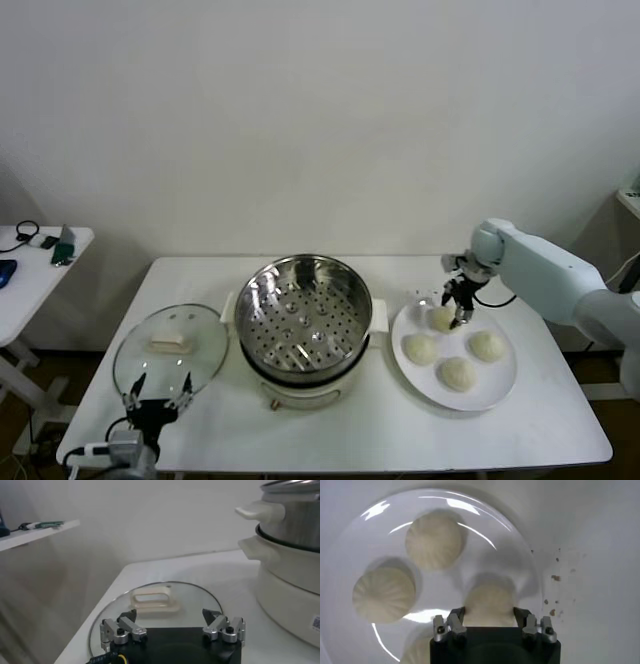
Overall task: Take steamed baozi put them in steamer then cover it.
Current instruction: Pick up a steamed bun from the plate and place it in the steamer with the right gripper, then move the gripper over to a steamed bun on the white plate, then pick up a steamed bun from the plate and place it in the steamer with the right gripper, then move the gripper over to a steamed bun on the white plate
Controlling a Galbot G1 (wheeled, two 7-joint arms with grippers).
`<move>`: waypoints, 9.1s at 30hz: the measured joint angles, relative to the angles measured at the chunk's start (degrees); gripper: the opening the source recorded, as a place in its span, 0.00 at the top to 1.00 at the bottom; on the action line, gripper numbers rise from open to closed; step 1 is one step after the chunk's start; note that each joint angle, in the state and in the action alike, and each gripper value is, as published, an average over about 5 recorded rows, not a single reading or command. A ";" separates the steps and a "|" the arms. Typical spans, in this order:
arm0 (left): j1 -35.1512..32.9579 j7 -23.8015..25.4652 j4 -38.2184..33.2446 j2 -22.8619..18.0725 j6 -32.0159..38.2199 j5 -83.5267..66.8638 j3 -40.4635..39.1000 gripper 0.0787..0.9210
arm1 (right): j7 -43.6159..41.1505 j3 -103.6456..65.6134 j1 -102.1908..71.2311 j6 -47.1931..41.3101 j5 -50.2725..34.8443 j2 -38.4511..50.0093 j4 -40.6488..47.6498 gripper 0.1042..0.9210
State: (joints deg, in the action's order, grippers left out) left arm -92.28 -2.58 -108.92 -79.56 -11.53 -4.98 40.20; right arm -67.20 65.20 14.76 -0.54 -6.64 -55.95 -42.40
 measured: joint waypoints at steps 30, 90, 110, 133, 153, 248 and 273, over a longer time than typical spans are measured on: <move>-0.55 -0.64 -0.51 2.42 1.26 -0.25 0.82 0.12 | 8.99 16.60 28.63 15.20 3.22 -12.66 -35.95 0.31; -0.01 -1.02 -0.55 2.14 1.85 -0.41 0.38 0.12 | 8.12 33.06 38.76 -2.26 -27.34 1.55 -34.72 0.12; -0.29 -1.01 -0.56 1.59 2.29 -0.88 0.59 0.12 | 18.00 28.81 22.17 -20.42 -24.65 13.39 -42.21 0.12; -1.35 -1.18 -0.64 1.16 3.17 -0.84 0.58 0.12 | 19.95 21.60 8.61 -22.85 -17.34 8.71 -33.82 0.18; -1.34 -1.37 -0.30 1.25 3.24 -0.66 0.86 0.12 | 17.76 19.32 6.36 -21.29 -16.88 7.46 -30.86 0.49; -0.25 -1.05 -2.96 2.09 2.36 -0.27 2.13 0.12 | 10.89 29.68 40.40 -17.38 -33.77 -13.35 -37.79 0.12; -0.21 -0.92 -2.69 1.79 2.48 -0.30 1.88 0.12 | 12.99 36.77 31.32 -18.71 -16.38 19.98 -50.84 0.12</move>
State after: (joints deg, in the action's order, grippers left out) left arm -92.49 -3.50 -111.61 -77.77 -9.05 -5.28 42.08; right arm -54.21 101.97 46.09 -19.25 -23.02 -35.97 -93.25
